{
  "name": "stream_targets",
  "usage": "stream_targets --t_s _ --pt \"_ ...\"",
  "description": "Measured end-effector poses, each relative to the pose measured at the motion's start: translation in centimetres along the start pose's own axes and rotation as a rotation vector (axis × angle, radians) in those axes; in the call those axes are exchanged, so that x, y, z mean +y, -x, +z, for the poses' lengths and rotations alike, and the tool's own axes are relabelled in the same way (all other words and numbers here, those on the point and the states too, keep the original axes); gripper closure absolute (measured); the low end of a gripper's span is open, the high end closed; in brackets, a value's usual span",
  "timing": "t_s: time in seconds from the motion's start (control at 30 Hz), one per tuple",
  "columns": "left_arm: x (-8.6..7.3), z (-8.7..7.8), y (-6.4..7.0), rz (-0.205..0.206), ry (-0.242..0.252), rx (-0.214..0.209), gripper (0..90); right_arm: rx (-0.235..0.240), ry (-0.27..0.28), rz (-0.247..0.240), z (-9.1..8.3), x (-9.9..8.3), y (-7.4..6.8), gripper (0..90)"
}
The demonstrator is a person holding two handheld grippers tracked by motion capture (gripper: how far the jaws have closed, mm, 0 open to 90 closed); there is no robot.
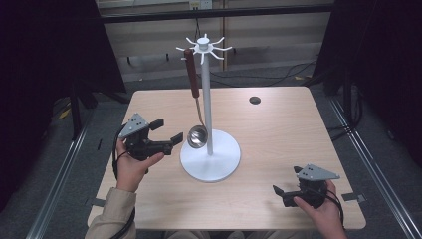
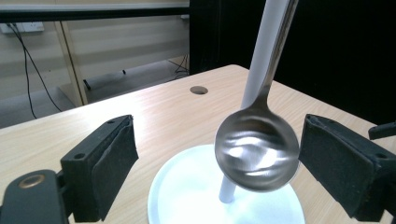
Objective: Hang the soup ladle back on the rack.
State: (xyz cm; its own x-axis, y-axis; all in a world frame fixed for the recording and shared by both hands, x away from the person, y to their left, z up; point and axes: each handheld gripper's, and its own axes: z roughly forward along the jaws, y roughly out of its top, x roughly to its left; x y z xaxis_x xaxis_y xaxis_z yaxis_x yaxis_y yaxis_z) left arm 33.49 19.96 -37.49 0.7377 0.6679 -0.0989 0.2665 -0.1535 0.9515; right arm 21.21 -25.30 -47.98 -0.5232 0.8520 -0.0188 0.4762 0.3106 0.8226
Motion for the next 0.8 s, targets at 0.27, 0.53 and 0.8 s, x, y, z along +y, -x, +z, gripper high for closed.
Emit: stream_targets --t_s 0.27,0.53,0.8 --pt "-1.5 0.2 -0.2 -0.013 -0.039 0.007 10.7 -0.002 0.000 0.002 -0.1 0.0 0.0 2.8" --pt "-2.4 0.5 -0.4 -0.022 -0.051 0.008 10.7 -0.002 0.004 0.004 -0.2 0.1 0.1 2.8" --pt "-3.2 0.6 -0.6 -0.022 -0.066 -0.001 10.5 -0.003 0.003 0.001 -0.2 0.1 0.0 2.9"
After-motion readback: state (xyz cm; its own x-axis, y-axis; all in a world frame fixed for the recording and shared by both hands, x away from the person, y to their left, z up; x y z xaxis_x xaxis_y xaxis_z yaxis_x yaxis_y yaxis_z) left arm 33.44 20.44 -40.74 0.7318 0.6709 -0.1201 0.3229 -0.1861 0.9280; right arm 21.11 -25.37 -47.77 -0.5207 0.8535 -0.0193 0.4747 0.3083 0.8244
